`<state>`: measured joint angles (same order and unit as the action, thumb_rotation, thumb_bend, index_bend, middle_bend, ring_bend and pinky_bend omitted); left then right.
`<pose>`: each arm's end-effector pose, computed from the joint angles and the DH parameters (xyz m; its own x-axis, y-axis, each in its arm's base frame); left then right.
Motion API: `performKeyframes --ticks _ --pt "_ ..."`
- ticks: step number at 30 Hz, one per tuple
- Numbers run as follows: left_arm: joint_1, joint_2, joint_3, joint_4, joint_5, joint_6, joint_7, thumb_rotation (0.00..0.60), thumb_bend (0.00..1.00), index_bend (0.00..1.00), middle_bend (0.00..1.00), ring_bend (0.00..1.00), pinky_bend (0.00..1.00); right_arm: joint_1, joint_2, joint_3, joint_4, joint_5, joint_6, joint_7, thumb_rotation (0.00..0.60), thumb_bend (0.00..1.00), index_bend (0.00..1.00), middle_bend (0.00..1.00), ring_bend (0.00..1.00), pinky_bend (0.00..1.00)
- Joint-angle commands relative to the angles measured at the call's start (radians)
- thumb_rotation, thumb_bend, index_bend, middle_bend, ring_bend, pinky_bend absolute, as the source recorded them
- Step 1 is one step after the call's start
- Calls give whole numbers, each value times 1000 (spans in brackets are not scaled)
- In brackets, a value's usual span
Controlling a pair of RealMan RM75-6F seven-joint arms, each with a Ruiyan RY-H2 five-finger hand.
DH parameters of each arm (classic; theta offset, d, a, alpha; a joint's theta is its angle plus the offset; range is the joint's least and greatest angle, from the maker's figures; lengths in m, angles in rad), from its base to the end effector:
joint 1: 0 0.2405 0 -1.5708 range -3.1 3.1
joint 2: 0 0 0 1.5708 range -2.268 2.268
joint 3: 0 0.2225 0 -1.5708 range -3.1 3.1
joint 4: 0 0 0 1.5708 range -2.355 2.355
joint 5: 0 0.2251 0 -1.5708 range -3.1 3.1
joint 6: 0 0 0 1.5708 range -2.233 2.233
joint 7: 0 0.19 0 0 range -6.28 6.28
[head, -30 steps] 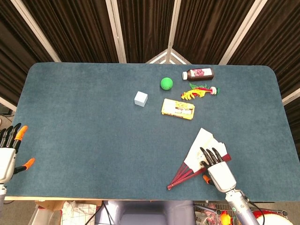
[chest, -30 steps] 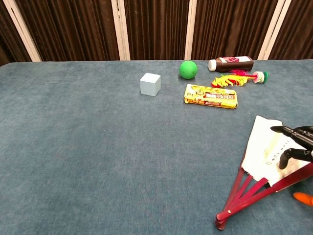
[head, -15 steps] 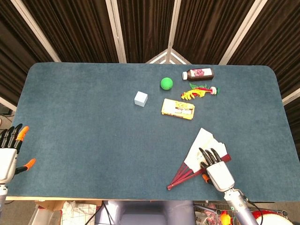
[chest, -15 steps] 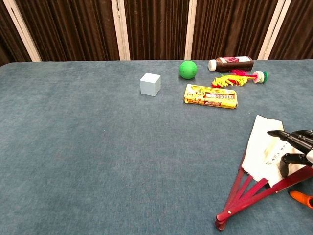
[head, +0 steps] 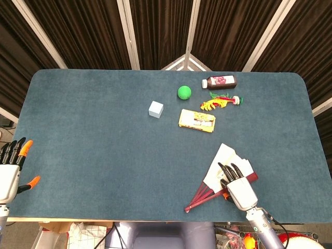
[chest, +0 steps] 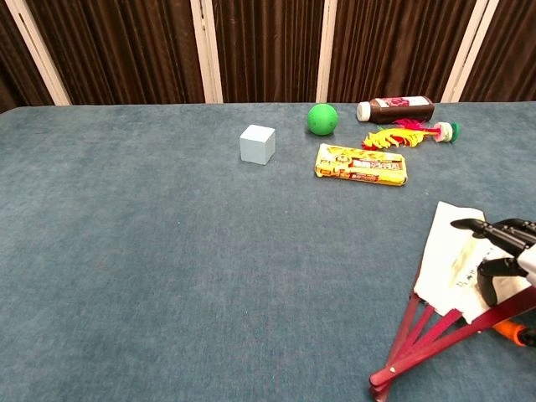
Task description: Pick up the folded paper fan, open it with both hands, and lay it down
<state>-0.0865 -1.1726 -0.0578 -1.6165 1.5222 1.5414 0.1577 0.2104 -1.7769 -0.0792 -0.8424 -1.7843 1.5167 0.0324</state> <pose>-0.2704 0.2269 0.1239 0.4833 -0.0628 0.8732 0.8739 -0.0258 -0.4855 -0.2557 -0.2272 -0.0428 0.4961 -0.0162 0.8681 -0.7862 -0.4327 0.4413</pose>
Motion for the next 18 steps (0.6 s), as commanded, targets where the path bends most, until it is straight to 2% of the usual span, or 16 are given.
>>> performKeyframes --ticks 1,10,18 --pt "0 0 1 -1 1 0 0 600 212 90 0 0 0 3 4 2 -4 0 8 6 600 370 631 117 185 153" --pt "-1 0 4 -4 3 -4 3 600 212 93 0 0 0 17 62 27 -62 -1 59 9 600 379 631 117 185 153" --pt "1 3 7 -9 6 -2 1 600 212 96 0 0 0 34 148 49 -178 -7 94 -15 600 385 631 117 185 153"
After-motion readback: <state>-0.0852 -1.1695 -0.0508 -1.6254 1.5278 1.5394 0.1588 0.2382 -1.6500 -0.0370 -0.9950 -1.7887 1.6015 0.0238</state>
